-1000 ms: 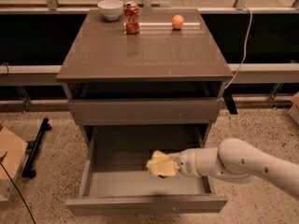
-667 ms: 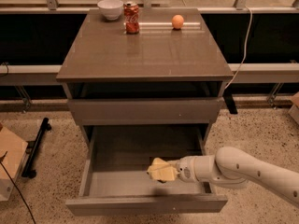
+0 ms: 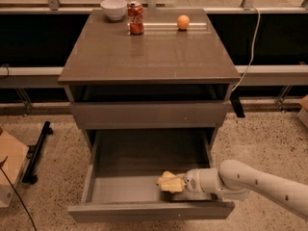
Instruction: Place sponge into middle drawer
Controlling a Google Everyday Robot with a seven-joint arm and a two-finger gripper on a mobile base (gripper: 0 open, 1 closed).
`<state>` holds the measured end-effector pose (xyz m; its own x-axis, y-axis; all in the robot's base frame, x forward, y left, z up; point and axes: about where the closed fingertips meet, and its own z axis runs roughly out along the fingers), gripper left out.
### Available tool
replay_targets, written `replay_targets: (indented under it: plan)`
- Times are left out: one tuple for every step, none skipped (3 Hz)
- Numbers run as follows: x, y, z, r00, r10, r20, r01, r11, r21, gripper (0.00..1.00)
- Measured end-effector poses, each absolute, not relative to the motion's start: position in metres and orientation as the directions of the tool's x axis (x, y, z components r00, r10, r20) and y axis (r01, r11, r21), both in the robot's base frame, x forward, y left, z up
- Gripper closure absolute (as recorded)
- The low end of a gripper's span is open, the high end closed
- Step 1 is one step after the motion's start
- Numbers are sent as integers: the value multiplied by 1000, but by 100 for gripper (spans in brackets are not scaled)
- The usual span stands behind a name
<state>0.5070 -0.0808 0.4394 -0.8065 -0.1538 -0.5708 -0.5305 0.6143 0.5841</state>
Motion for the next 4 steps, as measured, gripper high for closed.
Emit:
replay_targets:
  plan:
    - [521, -86, 415, -826, -140, -546, -496, 639, 587, 54]
    - [520, -84, 416, -825, -142, -546, -499, 636, 589, 33]
    - [519, -81, 415, -826, -145, -545, -502, 631, 591, 0]
    - [519, -81, 415, -826, -145, -545, -502, 631, 591, 0]
